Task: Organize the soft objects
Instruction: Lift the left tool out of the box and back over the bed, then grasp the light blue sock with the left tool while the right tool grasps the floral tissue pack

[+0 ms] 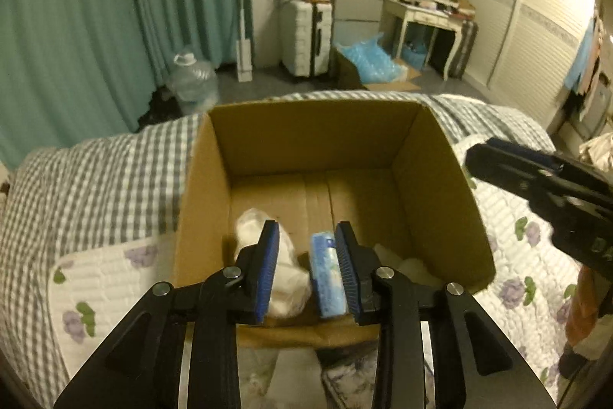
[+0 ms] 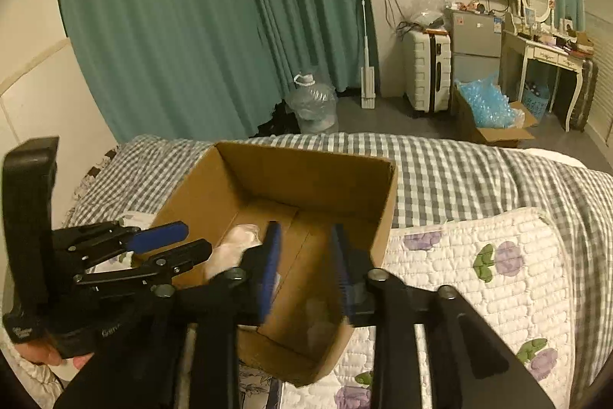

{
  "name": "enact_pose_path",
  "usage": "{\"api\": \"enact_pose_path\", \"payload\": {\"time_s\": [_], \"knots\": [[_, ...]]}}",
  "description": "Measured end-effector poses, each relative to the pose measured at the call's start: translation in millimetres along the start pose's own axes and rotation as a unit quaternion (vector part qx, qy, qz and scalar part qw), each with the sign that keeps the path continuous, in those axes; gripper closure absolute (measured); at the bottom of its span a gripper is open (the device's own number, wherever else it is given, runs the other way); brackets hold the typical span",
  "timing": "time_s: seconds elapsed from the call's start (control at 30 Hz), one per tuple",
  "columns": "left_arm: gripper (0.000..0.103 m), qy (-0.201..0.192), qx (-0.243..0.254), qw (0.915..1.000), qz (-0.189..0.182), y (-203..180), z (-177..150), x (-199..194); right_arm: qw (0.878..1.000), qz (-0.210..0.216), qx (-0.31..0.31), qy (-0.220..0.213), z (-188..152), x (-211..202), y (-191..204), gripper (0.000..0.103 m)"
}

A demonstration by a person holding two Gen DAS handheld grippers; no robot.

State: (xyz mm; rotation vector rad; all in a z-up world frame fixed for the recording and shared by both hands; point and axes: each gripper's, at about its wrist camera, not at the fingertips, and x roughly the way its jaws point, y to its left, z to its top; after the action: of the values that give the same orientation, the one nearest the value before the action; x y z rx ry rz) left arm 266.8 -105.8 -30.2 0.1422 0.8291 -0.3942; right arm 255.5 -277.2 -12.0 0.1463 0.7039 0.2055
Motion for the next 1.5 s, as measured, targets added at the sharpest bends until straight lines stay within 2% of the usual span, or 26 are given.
{"api": "enact_pose_path", "payload": {"time_s": [0.07, 0.17, 0.23, 0.3, 0.33, 0.37, 0.4, 0.5, 0.67, 0.8, 0.93, 1.03, 1.23, 1.5], "knots": [[0.071, -0.012, 0.008, 0.9999, 0.006, -2, 1, -17, 1.000, -0.005, 0.002, -0.010, 1, -12, 1, 0.041], [0.071, -0.045, 0.015, 0.9988, 0.011, -5, 0, -59, 0.999, -0.012, 0.001, -0.033, 5, -42, 6, 0.036], [0.070, -0.068, 0.017, 0.9974, 0.015, -6, 1, -86, 0.999, -0.016, -0.004, -0.042, 8, -64, 10, 0.028], [0.051, -0.097, 0.016, 0.9948, 0.023, -7, -4, -121, 0.998, -0.022, -0.013, -0.057, 9, -91, 17, 0.020], [0.033, -0.113, 0.015, 0.9931, 0.030, -7, -6, -136, 0.997, -0.024, -0.017, -0.065, 8, -104, 20, 0.019], [0.027, -0.140, 0.012, 0.9892, 0.042, -8, -11, -160, 0.997, -0.025, -0.020, -0.073, 8, -116, 24, 0.015], [0.026, -0.159, 0.011, 0.9860, 0.050, -10, -17, -178, 0.996, -0.027, -0.024, -0.081, 7, -132, 29, 0.011], [0.026, -0.182, 0.010, 0.9810, 0.067, -13, -32, -214, 0.994, -0.027, -0.035, -0.096, 2, -170, 44, 0.008], [0.026, -0.187, -0.002, 0.9783, 0.088, -12, -64, -242, 0.994, -0.029, -0.055, -0.092, -22, -209, 71, 0.007], [0.026, -0.172, -0.028, 0.9801, 0.094, -4, -92, -241, 0.995, -0.026, -0.060, -0.080, -53, -226, 88, 0.007], [0.026, -0.147, -0.053, 0.9833, 0.093, 6, -118, -227, 0.995, -0.034, -0.068, -0.058, -85, -219, 100, 0.007], [0.026, -0.132, -0.065, 0.9846, 0.095, 10, -132, -209, 0.996, -0.039, -0.071, -0.030, -108, -199, 104, 0.007], [0.026, -0.098, -0.059, 0.9888, 0.096, 7, -158, -174, 0.996, -0.041, -0.073, 0.019, -146, -153, 105, 0.007], [0.026, -0.052, -0.059, 0.9935, 0.082, 19, -178, -123, 0.995, -0.035, -0.061, 0.073, -168, -95, 100, 0.007]]}}
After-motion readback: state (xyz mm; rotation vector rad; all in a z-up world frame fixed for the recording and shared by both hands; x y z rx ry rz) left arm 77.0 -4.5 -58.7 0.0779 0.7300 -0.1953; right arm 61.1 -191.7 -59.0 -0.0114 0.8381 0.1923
